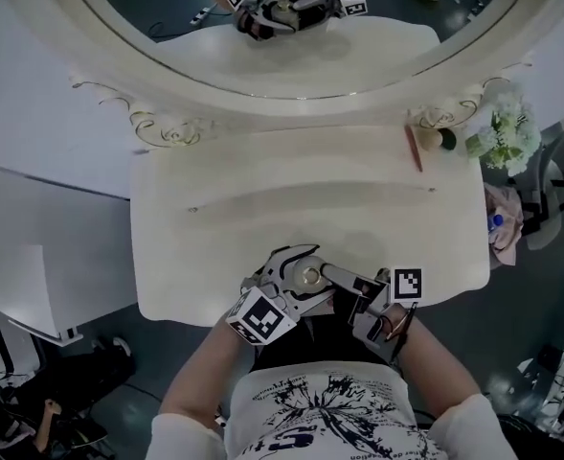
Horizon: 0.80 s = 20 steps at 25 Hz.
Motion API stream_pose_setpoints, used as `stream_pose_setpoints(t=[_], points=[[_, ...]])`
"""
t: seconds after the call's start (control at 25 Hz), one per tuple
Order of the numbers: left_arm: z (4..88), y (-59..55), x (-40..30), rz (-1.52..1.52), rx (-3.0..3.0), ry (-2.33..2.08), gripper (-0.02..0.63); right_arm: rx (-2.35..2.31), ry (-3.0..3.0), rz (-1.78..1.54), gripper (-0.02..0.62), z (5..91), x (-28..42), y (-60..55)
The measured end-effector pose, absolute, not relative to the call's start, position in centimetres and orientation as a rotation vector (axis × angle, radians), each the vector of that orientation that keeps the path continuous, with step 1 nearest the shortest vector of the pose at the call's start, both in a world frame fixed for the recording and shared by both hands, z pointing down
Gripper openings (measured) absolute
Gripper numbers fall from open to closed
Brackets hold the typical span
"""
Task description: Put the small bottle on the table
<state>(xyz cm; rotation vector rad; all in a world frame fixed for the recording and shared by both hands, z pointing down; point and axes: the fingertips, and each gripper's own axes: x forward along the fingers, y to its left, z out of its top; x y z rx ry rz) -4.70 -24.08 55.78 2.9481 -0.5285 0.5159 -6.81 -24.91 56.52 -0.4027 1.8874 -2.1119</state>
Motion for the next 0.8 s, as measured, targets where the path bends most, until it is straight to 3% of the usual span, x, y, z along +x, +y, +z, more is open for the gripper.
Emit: stream_pose_setpoints(t=[0.36,0.52,0.64,0.8], points=[[60.1,-24.9,-5.1,0.634,2.891,-0.517,0.35,-0.611,1.906,-2.135,0.359,60.3,-6.2,-25.8],[62.2,-24.7,-5.1,0.802,2.905,-0.485,0.35,-0.637,1.957,-2.13,0.214,60.5,-5.9,-26.1],[63.0,-24.5,-5.3,0.864,2.92,-0.461,0.35,-0.652,2.018,-2.131,0.147,60.7,-6.1,-26.1],[63.1,-24.7,-5.2,0.858,2.92,-0.474,0.35,-0.665,2.019,-2.138,0.143,60.9,-5.9,-26.3]])
